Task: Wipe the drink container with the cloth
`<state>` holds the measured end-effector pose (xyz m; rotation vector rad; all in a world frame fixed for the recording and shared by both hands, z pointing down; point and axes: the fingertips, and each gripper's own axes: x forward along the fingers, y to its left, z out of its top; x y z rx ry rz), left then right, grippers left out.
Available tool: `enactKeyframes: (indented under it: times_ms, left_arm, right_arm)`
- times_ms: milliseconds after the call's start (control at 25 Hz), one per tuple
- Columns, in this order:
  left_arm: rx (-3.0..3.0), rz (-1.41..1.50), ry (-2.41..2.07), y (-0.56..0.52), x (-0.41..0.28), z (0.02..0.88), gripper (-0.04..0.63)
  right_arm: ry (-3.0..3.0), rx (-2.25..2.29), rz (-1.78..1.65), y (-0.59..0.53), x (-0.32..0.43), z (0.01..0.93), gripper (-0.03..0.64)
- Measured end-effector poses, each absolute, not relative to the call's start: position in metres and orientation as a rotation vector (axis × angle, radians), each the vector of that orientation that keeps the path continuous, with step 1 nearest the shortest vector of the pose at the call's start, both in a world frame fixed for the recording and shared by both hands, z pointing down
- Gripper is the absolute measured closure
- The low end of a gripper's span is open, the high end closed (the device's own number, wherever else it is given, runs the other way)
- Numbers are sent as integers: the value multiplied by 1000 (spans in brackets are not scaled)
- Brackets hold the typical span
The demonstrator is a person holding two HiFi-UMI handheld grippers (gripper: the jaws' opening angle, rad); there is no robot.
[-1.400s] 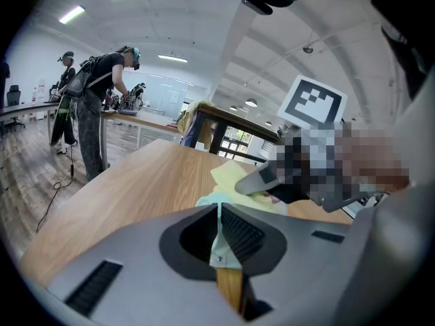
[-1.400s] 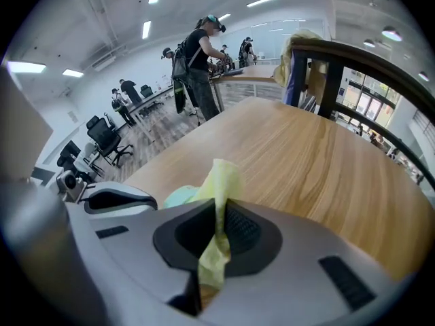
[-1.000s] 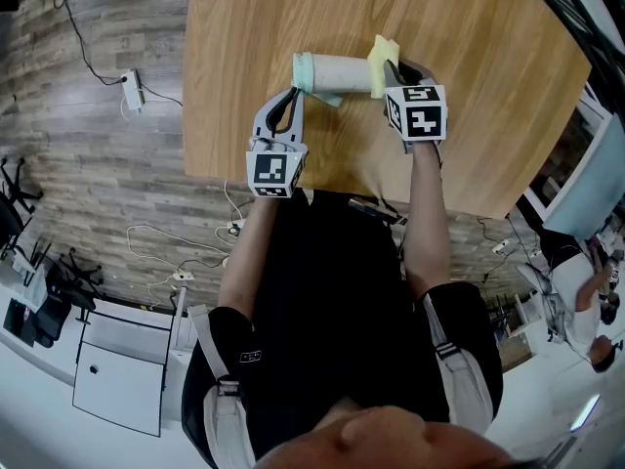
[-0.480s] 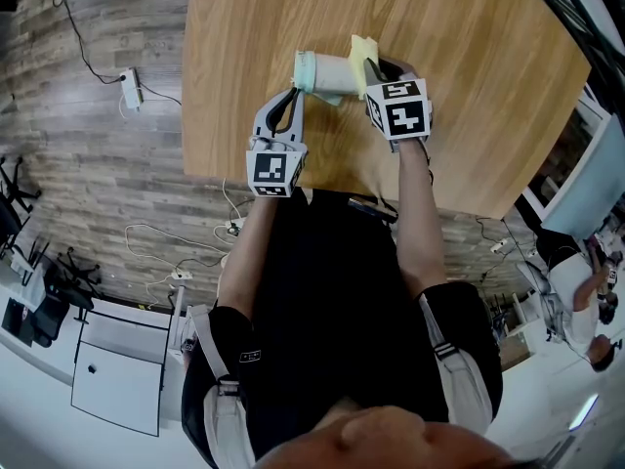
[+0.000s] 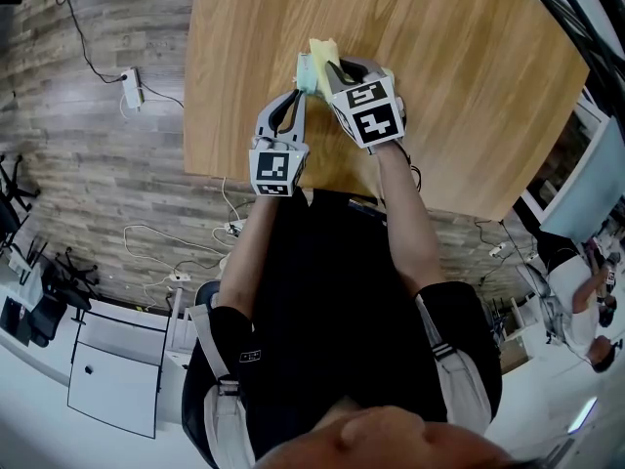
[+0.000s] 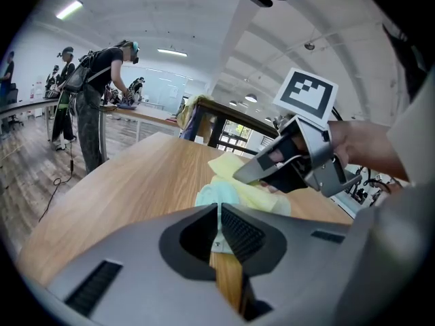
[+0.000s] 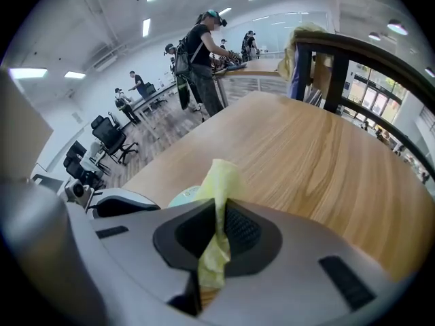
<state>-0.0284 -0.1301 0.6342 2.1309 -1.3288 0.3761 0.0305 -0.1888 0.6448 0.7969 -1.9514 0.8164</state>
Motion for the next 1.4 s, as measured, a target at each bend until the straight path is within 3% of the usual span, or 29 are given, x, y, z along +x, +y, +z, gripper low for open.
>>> enactKeyframes:
  times_ms: [720,1400]
  left_arm:
    - [2113,404,-1315,-127,-31,645,568]
    - [2259,363,-1328,-131,-31,577,568]
  right_arm:
    - [-1652,1129,898,-155,218,672,574]
    - [-2116,1488,574,-138,172,546,574]
